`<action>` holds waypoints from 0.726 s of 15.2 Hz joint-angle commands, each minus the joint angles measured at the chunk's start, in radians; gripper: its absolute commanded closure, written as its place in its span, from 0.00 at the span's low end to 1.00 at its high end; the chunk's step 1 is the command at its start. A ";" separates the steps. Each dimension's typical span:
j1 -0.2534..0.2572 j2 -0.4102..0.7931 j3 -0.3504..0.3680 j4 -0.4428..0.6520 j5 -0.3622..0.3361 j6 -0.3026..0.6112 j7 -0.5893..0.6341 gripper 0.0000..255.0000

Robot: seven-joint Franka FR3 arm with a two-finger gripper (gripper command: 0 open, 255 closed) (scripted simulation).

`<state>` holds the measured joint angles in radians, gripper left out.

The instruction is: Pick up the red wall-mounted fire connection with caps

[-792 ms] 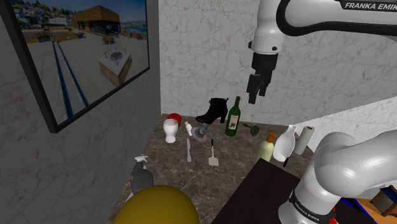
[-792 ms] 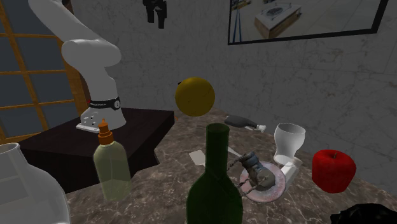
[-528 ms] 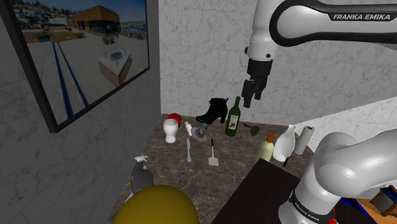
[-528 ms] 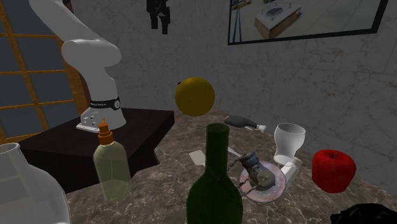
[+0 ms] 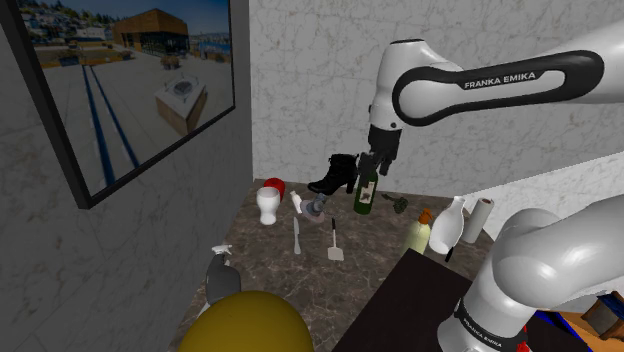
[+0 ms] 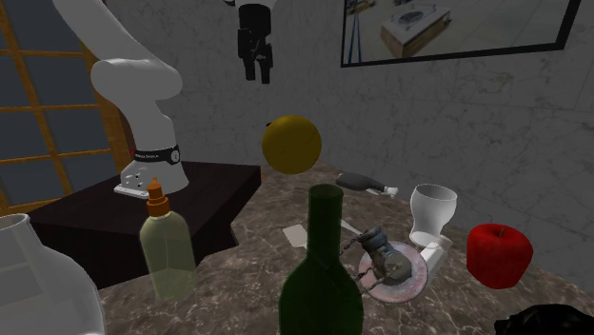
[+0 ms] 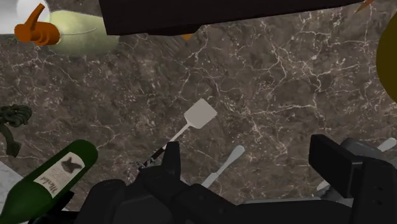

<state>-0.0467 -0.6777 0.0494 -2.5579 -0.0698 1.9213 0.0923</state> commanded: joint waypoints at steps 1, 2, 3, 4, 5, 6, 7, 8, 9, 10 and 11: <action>-0.014 0.044 -0.002 -0.037 -0.013 0.107 0.015 0.00; -0.021 0.070 -0.003 -0.048 -0.020 0.155 0.023 0.00; -0.028 0.098 -0.003 -0.058 -0.028 0.203 0.031 0.00; -0.036 0.128 -0.004 -0.065 -0.036 0.251 0.040 0.00; -0.044 0.160 -0.004 -0.070 -0.045 0.299 0.050 0.00; -0.053 0.193 -0.004 -0.074 -0.054 0.346 0.060 0.00; -0.063 0.228 -0.004 -0.076 -0.065 0.393 0.071 0.00; -0.072 0.264 -0.003 -0.075 -0.076 0.440 0.083 0.00; -0.083 0.302 -0.002 -0.073 -0.089 0.486 0.096 0.00; -0.093 0.340 -0.001 -0.069 -0.102 0.531 0.110 0.00; -0.104 0.380 0.000 -0.063 -0.118 0.574 0.125 0.00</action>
<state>-0.1383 -0.3425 0.0511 -2.6271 -0.1719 2.4429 0.2055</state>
